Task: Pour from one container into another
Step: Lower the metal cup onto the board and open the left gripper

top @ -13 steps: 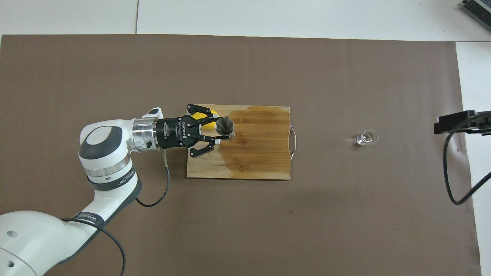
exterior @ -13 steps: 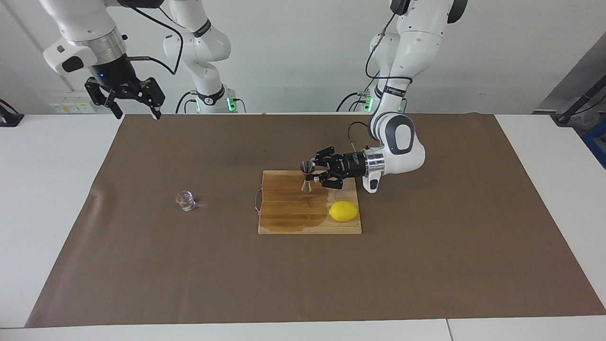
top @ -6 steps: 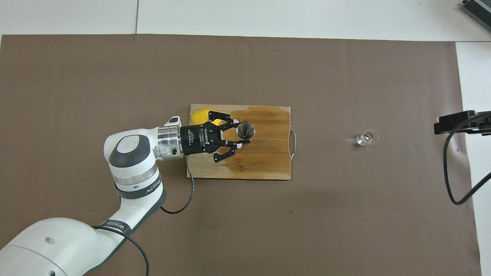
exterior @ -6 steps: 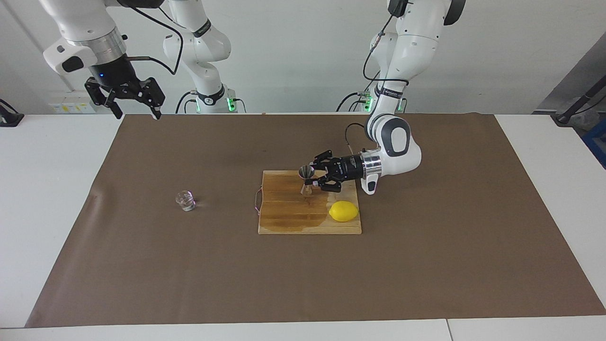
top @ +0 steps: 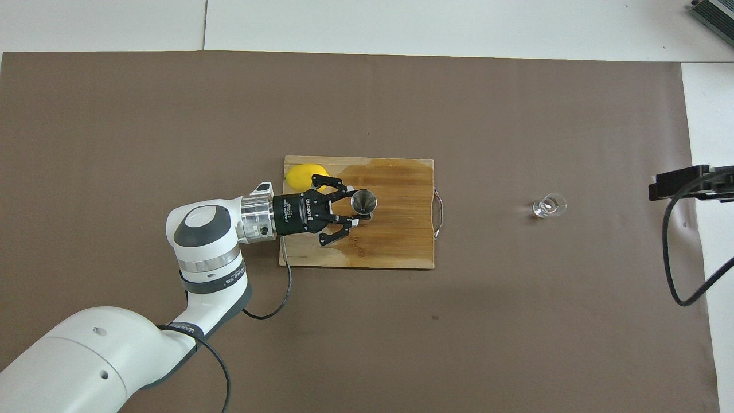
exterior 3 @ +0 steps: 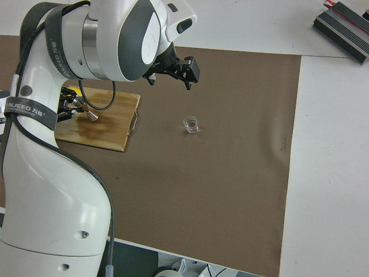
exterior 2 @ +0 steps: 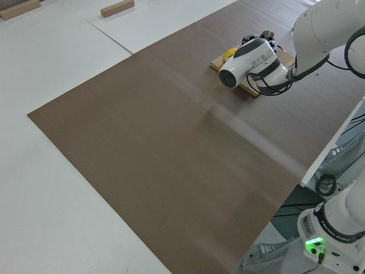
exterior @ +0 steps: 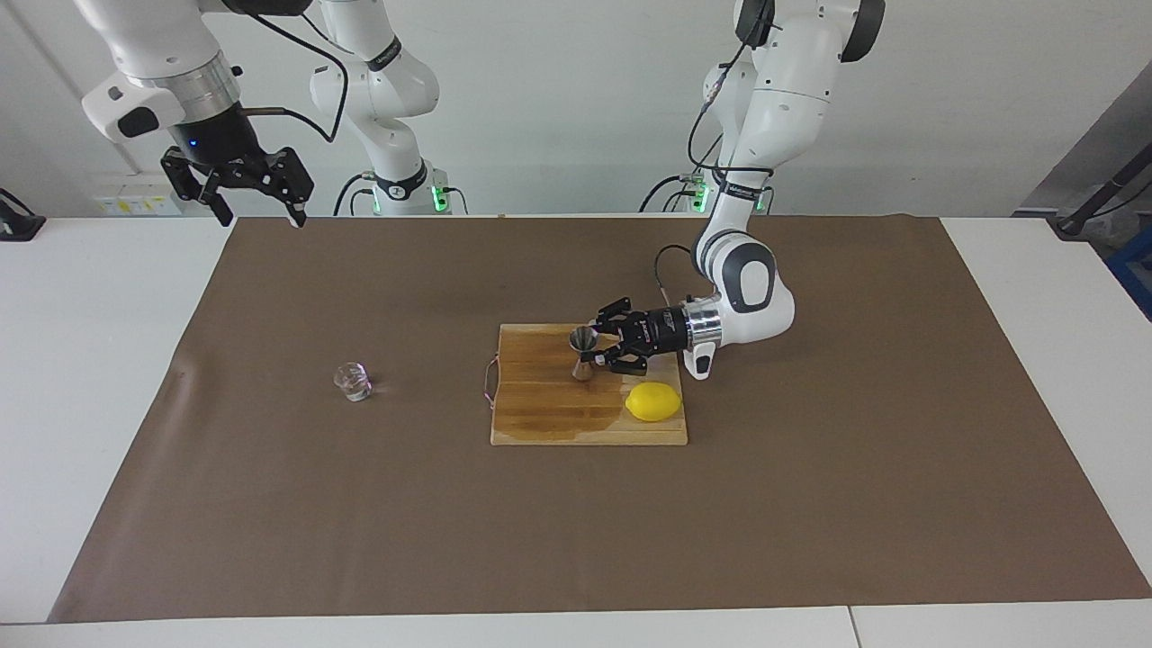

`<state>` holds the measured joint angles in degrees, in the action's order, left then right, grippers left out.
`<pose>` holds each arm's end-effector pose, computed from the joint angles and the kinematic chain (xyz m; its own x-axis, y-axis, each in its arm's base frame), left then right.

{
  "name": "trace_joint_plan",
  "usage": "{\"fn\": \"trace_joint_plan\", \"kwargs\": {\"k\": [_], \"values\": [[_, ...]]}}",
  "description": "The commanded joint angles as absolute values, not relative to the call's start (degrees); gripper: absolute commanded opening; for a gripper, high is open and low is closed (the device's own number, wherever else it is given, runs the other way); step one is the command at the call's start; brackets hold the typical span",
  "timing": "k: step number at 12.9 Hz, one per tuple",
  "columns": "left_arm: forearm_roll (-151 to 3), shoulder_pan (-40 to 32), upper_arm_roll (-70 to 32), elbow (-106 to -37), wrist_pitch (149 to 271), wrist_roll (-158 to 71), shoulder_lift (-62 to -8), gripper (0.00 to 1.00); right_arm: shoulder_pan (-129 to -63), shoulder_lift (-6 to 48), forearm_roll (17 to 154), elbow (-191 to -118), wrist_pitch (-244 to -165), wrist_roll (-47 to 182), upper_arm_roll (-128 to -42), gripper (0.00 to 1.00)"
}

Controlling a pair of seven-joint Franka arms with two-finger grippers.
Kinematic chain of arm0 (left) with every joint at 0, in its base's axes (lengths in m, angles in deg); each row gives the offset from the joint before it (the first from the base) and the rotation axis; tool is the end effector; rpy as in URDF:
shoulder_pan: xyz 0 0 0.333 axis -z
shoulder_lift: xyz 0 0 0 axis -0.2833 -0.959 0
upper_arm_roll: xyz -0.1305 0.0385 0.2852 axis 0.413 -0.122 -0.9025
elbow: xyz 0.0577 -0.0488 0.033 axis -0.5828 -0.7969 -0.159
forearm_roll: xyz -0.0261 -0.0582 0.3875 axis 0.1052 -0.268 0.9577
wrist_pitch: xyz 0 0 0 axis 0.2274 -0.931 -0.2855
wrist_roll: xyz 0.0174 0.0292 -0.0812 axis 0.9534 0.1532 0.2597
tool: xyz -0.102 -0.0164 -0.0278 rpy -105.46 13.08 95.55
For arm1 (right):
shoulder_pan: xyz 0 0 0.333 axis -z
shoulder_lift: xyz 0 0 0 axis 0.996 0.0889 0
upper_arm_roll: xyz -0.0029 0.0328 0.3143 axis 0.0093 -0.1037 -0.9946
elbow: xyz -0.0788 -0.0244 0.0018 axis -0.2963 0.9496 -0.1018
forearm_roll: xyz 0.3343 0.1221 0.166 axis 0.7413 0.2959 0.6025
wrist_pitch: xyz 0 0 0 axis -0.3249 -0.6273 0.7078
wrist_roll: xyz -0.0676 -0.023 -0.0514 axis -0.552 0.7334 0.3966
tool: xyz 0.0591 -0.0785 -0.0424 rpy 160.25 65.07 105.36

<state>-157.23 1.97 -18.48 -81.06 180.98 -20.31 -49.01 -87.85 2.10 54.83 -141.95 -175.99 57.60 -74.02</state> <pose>0.5241 -0.2809 0.2572 -0.0744 0.0527 -0.9958 0.9945 0.0775 -0.0702 0.5310 -0.0100 0.6551 0.9983 -0.0462 0.0359 -0.0462 -0.9989 -0.0003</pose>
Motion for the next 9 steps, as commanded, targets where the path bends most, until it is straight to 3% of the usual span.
{"fn": "trace_joint_plan", "kwargs": {"k": [1,9], "values": [[-158.61,1.82,-18.85,-80.41,179.38,-23.20,-50.38,0.38,-87.62,1.41,54.88,-142.25,-175.30,57.79,-74.23,1.00],[-158.61,1.82,-18.85,-79.79,179.29,-25.67,-51.43,0.41,-87.62,1.41,54.88,-142.25,-175.30,57.79,-74.23,1.00]]}}
